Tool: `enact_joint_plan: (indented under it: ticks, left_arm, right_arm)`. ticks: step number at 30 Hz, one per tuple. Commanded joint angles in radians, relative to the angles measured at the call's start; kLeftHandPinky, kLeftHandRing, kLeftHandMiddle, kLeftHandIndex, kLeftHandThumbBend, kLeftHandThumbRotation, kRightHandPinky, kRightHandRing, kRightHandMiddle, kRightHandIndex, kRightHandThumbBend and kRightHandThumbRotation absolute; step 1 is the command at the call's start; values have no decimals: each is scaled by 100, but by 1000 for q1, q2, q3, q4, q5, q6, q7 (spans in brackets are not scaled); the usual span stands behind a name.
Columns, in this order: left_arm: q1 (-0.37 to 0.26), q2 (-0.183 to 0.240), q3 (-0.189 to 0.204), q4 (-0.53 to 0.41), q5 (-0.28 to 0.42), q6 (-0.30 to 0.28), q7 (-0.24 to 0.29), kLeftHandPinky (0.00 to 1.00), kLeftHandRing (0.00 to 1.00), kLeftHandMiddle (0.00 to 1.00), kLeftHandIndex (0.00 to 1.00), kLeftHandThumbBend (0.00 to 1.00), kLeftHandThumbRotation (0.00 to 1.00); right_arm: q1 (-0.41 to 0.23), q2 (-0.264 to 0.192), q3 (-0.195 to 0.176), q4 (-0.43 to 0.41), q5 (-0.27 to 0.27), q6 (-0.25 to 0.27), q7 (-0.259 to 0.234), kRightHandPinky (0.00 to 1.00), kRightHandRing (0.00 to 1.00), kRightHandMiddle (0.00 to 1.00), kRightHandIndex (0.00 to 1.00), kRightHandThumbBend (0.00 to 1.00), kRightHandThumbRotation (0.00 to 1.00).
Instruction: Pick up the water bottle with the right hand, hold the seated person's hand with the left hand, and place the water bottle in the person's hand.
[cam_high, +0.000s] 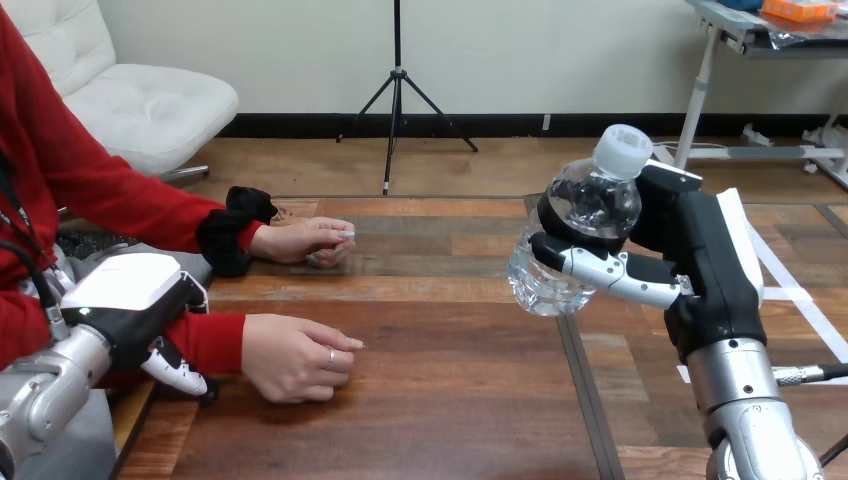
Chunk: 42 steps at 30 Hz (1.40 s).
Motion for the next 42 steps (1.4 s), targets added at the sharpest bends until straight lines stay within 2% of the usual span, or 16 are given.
enact_joint_plan:
  ticks: [1,12,27,31,39,42]
  left_arm:
    - [-12,-51,17,-10,-21,-15,15,27,34,40,41,78,12]
    - [-12,-55,15,-18,-19,-51,57,26,32,39,40,75,8]
    - [-16,-64,15,-40,-21,-87,79,27,34,40,41,73,9]
    - [-17,-67,22,-51,-32,-111,70,28,34,41,41,74,10]
    - [-19,-68,25,-75,-35,-168,86,26,34,41,41,73,12]
    - [-21,-67,26,-87,-34,-188,87,26,34,41,42,72,13]
  right_arm:
    - [-99,17,-2,0,8,-47,-12,31,38,45,45,77,0]
    - [-120,23,3,32,6,-49,-12,31,38,45,45,78,0]
    - [-162,39,14,113,-10,-95,-18,31,38,45,45,79,0]
    - [-176,48,20,133,-25,-99,-26,32,38,45,45,80,0]
    - [-206,55,32,188,-50,-123,-45,33,40,46,46,80,0]
    - [-216,64,34,205,-43,-122,-45,33,40,46,46,80,0]
